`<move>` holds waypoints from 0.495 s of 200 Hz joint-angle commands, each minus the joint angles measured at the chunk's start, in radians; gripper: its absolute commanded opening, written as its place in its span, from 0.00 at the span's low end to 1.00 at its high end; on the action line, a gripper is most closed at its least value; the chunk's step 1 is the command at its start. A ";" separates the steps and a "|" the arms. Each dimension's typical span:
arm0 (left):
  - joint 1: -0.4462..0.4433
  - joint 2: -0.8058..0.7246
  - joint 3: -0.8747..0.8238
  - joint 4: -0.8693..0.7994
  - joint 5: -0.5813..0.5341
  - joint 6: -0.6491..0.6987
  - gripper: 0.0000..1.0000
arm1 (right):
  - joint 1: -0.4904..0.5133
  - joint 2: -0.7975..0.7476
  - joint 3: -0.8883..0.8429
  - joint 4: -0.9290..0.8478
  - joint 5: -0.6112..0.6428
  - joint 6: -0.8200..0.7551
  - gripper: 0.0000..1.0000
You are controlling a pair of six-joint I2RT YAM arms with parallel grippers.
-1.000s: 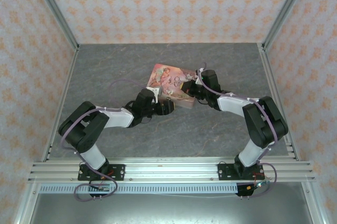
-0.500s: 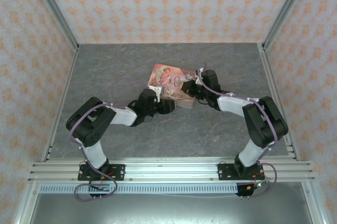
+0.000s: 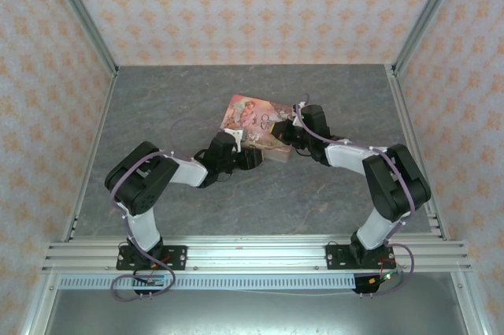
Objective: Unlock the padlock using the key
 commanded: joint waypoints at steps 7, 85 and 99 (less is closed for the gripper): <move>-0.009 -0.001 0.028 0.097 0.013 -0.058 0.49 | 0.022 0.031 -0.039 -0.082 0.012 0.014 0.00; -0.019 -0.018 0.020 0.137 -0.002 -0.123 0.42 | 0.028 0.034 -0.034 -0.081 0.011 0.014 0.00; -0.022 -0.022 0.020 0.137 -0.006 -0.129 0.41 | 0.029 0.035 -0.034 -0.078 0.014 0.017 0.00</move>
